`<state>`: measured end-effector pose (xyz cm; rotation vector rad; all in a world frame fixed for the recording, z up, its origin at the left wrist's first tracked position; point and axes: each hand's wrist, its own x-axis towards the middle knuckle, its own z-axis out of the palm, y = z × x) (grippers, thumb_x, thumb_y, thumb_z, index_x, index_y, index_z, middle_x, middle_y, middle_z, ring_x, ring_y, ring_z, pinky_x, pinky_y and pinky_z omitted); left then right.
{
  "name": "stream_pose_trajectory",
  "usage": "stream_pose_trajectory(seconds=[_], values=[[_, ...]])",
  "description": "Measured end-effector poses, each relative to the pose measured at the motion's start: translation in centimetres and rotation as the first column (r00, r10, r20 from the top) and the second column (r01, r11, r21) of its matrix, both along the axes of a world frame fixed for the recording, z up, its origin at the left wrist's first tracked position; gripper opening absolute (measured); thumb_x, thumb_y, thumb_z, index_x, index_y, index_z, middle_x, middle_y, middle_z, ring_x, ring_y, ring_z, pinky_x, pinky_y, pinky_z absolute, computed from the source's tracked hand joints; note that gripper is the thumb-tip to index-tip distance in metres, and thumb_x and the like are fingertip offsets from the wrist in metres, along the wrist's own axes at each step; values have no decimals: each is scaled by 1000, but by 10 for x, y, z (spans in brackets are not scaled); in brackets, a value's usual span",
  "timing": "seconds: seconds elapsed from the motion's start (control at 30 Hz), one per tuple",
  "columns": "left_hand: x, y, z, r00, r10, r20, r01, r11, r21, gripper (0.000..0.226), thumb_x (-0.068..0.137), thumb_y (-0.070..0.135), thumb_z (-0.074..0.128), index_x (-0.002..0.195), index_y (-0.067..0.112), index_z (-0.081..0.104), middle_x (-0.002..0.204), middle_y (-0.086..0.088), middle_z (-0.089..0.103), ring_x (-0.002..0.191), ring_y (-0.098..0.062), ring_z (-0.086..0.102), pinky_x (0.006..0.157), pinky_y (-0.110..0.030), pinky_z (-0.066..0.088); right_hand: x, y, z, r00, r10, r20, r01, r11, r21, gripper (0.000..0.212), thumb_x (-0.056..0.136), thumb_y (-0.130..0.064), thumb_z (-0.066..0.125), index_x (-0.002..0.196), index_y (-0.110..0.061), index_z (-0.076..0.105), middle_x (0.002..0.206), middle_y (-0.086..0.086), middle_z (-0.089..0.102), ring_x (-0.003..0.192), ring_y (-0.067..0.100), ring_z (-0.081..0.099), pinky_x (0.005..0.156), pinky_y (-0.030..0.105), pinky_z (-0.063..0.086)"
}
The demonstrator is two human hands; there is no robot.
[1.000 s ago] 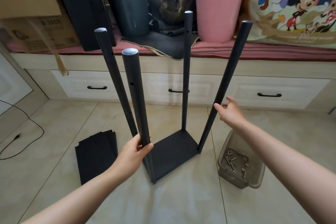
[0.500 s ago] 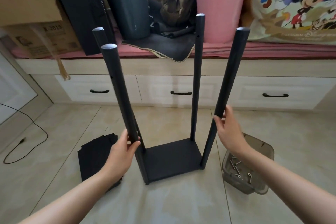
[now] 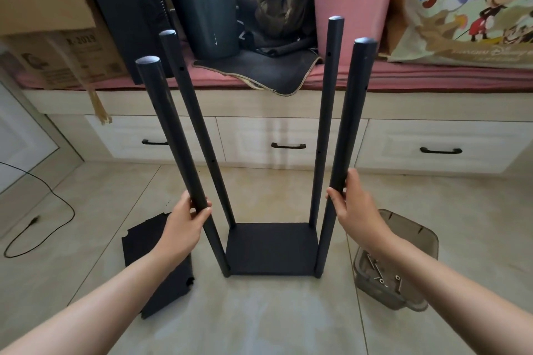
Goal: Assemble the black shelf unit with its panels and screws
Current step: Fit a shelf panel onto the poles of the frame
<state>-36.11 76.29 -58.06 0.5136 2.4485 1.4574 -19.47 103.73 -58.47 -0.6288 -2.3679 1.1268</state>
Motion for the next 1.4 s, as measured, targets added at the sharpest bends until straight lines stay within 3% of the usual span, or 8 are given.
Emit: stream_pose_trajectory(seconds=[0.47, 0.57, 0.67, 0.77, 0.87, 1.03, 1.2, 1.4], values=[[0, 1, -15, 996, 80, 38, -82, 995, 62, 21, 101, 17, 59, 120, 24, 55, 107, 9, 66, 105, -2, 60, 84, -16, 43, -20, 5, -5, 994, -105, -13, 106, 993, 48, 11, 102, -25, 52, 109, -18, 46, 84, -4, 61, 77, 13, 62, 64, 31, 51], [2, -3, -15, 996, 67, 62, -70, 997, 42, 20, 101, 18, 58, 121, 19, 57, 113, 4, 65, 112, -13, 61, 94, -28, 49, -14, 6, -10, 992, -121, 25, 119, 991, 60, 13, 103, -31, 48, 103, -18, 49, 76, 0, 61, 68, 16, 61, 59, 33, 50], [5, -9, -13, 996, 20, 89, -22, 999, 27, 25, 102, 17, 57, 126, 14, 58, 120, 0, 64, 119, -19, 59, 105, -42, 49, -6, 4, -11, 984, -136, 114, 130, 990, 57, 21, 103, -35, 45, 94, -17, 51, 75, 4, 61, 67, 21, 61, 58, 33, 50], [9, -15, -8, 993, -2, 122, -2, 1000, 30, 37, 102, 16, 56, 138, 14, 53, 130, -1, 60, 118, -16, 58, 101, -39, 51, 2, -2, -11, 953, -138, 269, 133, 990, 37, 29, 103, -37, 44, 88, -15, 55, 75, 8, 64, 67, 24, 63, 62, 39, 53], [11, -27, -5, 992, -8, 130, 5, 1000, 26, 42, 102, 17, 57, 143, 18, 48, 133, 2, 55, 114, -12, 56, 92, -33, 54, 7, -11, -7, 893, -127, 432, 123, 992, 37, 31, 103, -38, 46, 89, -12, 57, 75, 5, 64, 66, 19, 63, 53, 29, 46], [7, -61, -8, 991, 14, 133, -14, 1000, -4, 33, 101, 22, 58, 134, 21, 53, 123, 3, 62, 110, -12, 61, 84, -29, 58, 4, -33, 8, 848, -71, 525, 58, 997, 42, 38, 103, -33, 47, 108, 1, 64, 102, 18, 69, 92, 29, 67, 85, 42, 56], [0, -97, -21, 986, 90, 142, -88, 996, -20, 19, 100, 16, 59, 119, 20, 59, 108, -1, 66, 101, -17, 67, 84, -36, 60, -18, -69, 24, 780, 72, 622, -124, 991, 40, 39, 102, -33, 48, 116, 0, 63, 114, 17, 68, 100, 27, 66, 92, 41, 54], [-19, -146, -63, 950, 221, 222, -206, 974, -89, 15, 101, 8, 55, 114, 15, 60, 106, -8, 65, 98, -21, 66, 74, -28, 55, -71, -127, 22, 559, 337, 757, -464, 885, -52, 36, 101, -37, 47, 116, -10, 66, 111, 5, 70, 102, 21, 65, 96, 38, 52]])
